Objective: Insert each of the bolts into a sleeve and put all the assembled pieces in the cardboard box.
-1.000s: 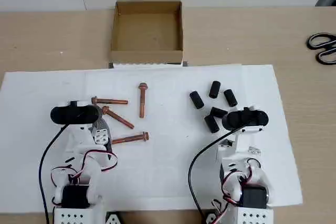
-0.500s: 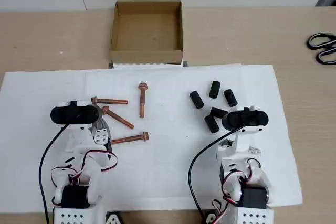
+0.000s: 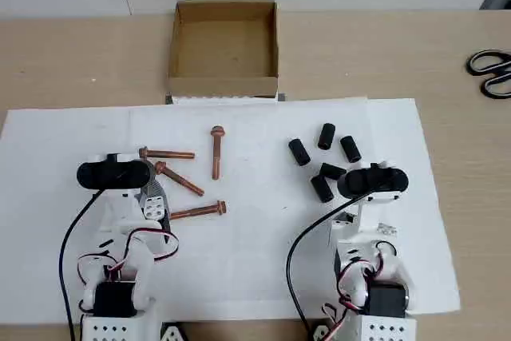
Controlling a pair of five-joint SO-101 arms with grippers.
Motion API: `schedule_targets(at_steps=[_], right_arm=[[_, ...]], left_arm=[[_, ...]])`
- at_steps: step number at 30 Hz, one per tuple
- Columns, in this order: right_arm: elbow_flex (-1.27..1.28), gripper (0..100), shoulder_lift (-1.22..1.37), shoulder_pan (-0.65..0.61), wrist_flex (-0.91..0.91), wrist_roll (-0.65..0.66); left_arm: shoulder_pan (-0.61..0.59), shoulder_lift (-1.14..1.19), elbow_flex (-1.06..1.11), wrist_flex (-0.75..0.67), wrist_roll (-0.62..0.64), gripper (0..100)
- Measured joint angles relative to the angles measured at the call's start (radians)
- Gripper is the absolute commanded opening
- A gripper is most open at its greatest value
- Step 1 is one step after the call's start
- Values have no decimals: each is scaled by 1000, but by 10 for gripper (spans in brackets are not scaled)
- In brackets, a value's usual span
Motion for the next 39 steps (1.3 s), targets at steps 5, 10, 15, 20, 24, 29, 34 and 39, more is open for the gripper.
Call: schedule_targets(at_steps=[5, 10, 15, 20, 24, 29, 34, 39], right_arm=[[0, 3, 0, 0, 0, 0], [0, 3, 0, 0, 0, 0], [0, 3, 0, 0, 0, 0], [-29, 3, 0, 0, 0, 0], [-110, 3, 0, 0, 0, 0], [-175, 3, 0, 0, 38, 0], [-244, 3, 0, 0, 110, 0], [-288, 3, -2, 0, 158, 0]], left_arm=[[0, 0, 0, 0, 0, 8], [9, 0, 0, 0, 3, 8], [14, 0, 0, 15, 3, 8], [48, 0, -66, 149, 5, 8], [55, 0, -152, 221, 0, 8], [55, 0, -224, 242, 0, 8], [55, 0, -267, 242, 0, 8], [55, 14, -324, 267, 0, 8]])
